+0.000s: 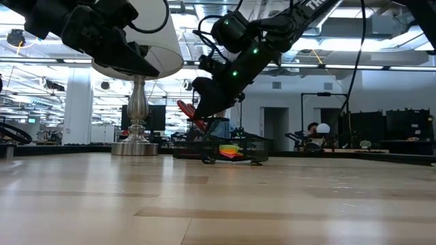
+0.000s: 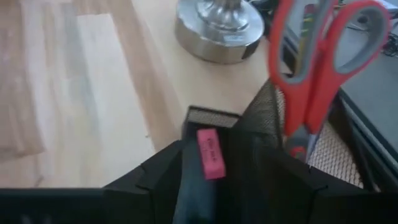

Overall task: Pick and place office supplies into organizer
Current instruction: Put the left black binder clip into the black desk organizer, then put the black binder clip into the black desk organizer

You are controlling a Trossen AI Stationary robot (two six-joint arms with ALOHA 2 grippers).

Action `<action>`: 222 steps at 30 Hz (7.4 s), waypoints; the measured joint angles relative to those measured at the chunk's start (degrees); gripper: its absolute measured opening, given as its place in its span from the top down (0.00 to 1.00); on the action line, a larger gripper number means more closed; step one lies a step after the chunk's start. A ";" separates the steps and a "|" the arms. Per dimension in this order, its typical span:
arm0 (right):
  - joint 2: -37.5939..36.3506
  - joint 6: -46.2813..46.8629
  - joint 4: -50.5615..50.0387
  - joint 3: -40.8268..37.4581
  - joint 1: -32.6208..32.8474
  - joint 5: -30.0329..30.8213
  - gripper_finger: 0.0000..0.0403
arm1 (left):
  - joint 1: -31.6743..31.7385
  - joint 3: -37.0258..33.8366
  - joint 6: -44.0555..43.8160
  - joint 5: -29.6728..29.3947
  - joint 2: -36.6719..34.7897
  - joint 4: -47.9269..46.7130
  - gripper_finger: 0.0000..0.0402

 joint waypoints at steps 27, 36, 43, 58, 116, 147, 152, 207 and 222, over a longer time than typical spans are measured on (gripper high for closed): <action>-0.97 -17.02 -19.33 -0.04 8.64 -12.84 0.39 | -2.93 0.00 -3.89 2.60 0.39 -2.42 0.72; 0.34 -16.98 -15.83 -0.02 2.87 -25.38 0.33 | -2.93 0.00 -3.83 2.58 0.39 -2.46 0.72; 0.89 -16.99 -11.32 -0.07 1.60 -28.95 0.33 | -2.91 0.00 -3.68 2.56 0.42 -2.69 0.72; 6.81 -18.06 -11.50 0.35 1.16 -25.75 0.33 | -3.26 0.02 -3.72 2.60 0.42 -3.97 0.72; 7.03 -10.52 -12.42 13.00 -4.35 -10.33 0.56 | -3.41 0.02 -5.73 2.84 0.44 -4.43 0.72; -2.57 6.09 -52.90 12.51 11.07 -14.33 0.40 | -3.43 -0.66 -10.19 2.83 2.34 -3.07 0.72; -2.50 8.96 -51.75 10.20 10.01 -15.13 0.38 | -3.52 -0.65 -10.21 3.07 3.01 -2.89 0.72; 6.92 6.52 -44.35 5.75 5.06 -19.63 0.55 | -3.72 -0.63 -10.10 3.21 4.61 -1.85 0.72; 6.61 2.55 -31.28 16.91 7.64 -19.43 0.66 | -3.74 -0.63 -10.14 3.19 4.61 -1.85 0.72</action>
